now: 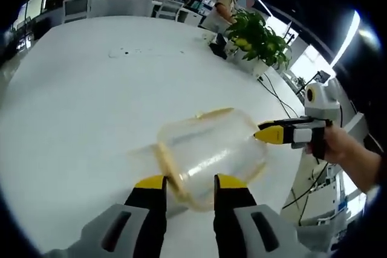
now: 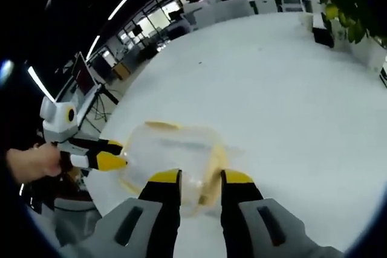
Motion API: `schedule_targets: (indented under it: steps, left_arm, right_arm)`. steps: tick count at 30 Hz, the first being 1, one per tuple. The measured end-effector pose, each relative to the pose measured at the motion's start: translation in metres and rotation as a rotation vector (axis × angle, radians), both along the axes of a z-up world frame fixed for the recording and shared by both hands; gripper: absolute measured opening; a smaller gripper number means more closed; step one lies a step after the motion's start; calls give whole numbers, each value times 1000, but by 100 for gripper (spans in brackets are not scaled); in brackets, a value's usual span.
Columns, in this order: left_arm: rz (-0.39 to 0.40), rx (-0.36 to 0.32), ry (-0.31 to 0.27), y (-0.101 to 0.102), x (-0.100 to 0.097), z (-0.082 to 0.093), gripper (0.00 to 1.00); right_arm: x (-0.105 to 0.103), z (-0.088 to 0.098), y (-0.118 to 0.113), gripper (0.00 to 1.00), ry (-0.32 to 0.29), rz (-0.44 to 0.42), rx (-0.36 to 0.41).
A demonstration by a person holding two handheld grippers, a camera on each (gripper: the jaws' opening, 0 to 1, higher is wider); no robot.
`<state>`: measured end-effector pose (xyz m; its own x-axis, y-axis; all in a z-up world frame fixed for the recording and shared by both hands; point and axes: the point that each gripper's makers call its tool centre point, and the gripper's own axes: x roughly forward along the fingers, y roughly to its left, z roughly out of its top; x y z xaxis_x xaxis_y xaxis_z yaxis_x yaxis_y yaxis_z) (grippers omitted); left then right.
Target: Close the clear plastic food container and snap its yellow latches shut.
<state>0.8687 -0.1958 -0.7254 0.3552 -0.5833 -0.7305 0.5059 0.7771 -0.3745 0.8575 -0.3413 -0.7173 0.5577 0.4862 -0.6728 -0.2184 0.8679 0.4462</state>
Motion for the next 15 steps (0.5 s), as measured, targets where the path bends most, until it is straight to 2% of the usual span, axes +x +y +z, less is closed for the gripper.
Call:
schedule_targets:
  steps: [5, 6, 7, 15]
  left_arm:
    - [11, -33, 48, 0, 0, -3, 23]
    - [10, -35, 59, 0, -1, -4, 23]
    - [8, -37, 60, 0, 0, -4, 23]
    - [-1, -57, 80, -1, 1, 0, 21]
  right_arm:
    - [0, -1, 0, 20, 14, -8, 15]
    - [3, -4, 1, 19, 26, -31, 40]
    - [0, -4, 2, 19, 43, -17, 37]
    - [3, -4, 10, 19, 33, -24, 33]
